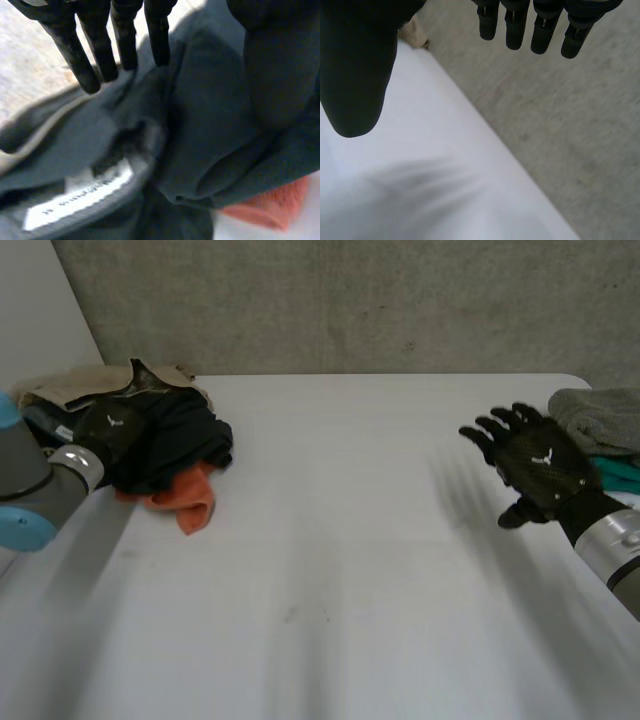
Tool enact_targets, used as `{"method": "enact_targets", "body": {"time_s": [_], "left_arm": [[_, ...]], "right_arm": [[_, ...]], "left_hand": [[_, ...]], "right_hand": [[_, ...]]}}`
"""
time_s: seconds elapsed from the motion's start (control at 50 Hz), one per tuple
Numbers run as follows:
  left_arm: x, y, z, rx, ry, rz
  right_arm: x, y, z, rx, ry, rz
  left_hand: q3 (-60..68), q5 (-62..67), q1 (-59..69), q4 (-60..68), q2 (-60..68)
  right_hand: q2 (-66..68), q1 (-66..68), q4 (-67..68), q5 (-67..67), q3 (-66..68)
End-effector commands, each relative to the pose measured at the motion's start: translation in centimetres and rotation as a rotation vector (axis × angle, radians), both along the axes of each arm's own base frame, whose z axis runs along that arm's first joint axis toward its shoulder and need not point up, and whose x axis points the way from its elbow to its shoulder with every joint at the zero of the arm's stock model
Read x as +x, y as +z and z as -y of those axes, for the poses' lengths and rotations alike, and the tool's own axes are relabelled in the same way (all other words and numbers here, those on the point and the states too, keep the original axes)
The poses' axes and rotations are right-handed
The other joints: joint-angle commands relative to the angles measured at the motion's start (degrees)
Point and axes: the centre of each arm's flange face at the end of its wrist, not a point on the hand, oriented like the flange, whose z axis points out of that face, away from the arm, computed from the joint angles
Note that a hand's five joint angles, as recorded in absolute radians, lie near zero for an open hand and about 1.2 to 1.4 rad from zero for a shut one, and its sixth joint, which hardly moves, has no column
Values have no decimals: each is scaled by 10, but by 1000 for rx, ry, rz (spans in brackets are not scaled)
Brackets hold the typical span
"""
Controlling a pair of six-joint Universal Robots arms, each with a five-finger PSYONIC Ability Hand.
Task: Fold the laundry.
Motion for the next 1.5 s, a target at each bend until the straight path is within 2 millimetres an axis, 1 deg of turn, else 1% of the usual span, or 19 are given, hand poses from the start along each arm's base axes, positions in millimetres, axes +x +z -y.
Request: {"method": "enact_targets", "body": {"time_s": [0.02, 0.1, 0.18, 0.24, 0.26, 0.34, 0.4, 0.5, 0.58, 0.62, 0.74, 0.78, 0.8, 0.84, 0.94, 1.12, 1.18, 1.36, 1.5], "left_arm": [[-9, -6, -3, 28, -11, 8], [-33, 17, -15, -13, -28, -8], [-56, 94, -38, -137, 6, -141], [-72, 132, -57, -195, -23, -231], [-84, 161, -74, -243, -61, -287], [-108, 218, -120, -338, -165, -398], [-121, 238, -145, -360, -227, -450], [-174, 247, -207, -292, -422, -580], [-205, 240, -242, -213, -546, -677], [-218, 228, -245, -184, -571, -700], [-260, 152, -253, -7, -610, -654], [-268, 134, -263, 41, -628, -626], [-272, 120, -271, 81, -639, -599], [-274, 113, -277, 111, -643, -580], [-261, 115, -281, 160, -605, -545], [-194, 148, -273, 157, -462, -533], [-180, 145, -276, 169, -413, -520], [-147, 78, -301, 277, -316, -323], [-143, 35, -294, 196, -332, -115]], "right_arm": [[-3, -10, 3, 31, -12, -28], [-3, -9, 4, 32, -12, -21], [-4, -7, 4, 29, -15, -18], [-4, -6, 3, 28, -23, -16], [-4, -5, 4, 26, -28, -18], [-7, -2, 3, 28, -60, -18], [-9, 2, 2, 35, -81, -19], [-10, 5, 1, 30, -89, -17], [-14, 6, 4, 27, -117, -17], [-21, 7, 8, 24, -161, -18], [-32, 9, 16, 15, -259, -22], [-35, 12, 18, 9, -289, -21], [-36, 12, 19, 10, -295, -22], [-36, 12, 19, 12, -299, -22], [-36, 11, 17, 46, -296, -22], [-33, 23, 5, 165, -283, -16], [-29, 26, -4, 230, -260, -23], [-22, 35, -19, 228, -204, -24], [-17, 29, -21, 236, -189, -36]], "left_hand": [[561, 558, 541, 559, 559], [562, 559, 542, 560, 560], [562, 559, 542, 560, 560], [562, 559, 542, 560, 560], [562, 559, 542, 560, 560], [562, 559, 542, 560, 560], [562, 559, 542, 560, 560], [562, 559, 542, 560, 560], [562, 559, 542, 560, 560], [562, 559, 542, 560, 560], [525, 523, 506, 524, 524], [254, 251, 234, 252, 253], [9, 7, -10, 8, 8], [-110, -113, -130, -112, -112], [-136, -139, -156, -138, -137], [-113, -115, -132, -114, -114], [-111, -114, -131, -113, -112], [-91, -93, -110, -92, -92], [-89, -92, -109, -91, -90]], "right_hand": [[-25, -34, -22, -30, -23], [-25, -34, -22, -30, -23], [-25, -34, -22, -30, -23], [-25, -34, -22, -30, -23], [-25, -34, -22, -30, -23], [-25, -34, -22, -30, -23], [-25, -34, -22, -30, -23], [-25, -34, -22, -30, -23], [-25, -34, -22, -30, -23], [-25, -34, -22, -30, -23], [-25, -34, -22, -30, -23], [-25, -34, -22, -30, -23], [-25, -34, -22, -30, -23], [-25, -34, -22, -30, -23], [-25, -34, -22, -30, -23], [-25, -34, -22, -30, -23], [-25, -34, -22, -30, -23], [-25, -34, -22, -30, -23], [-25, -34, -22, -30, -23]]}}
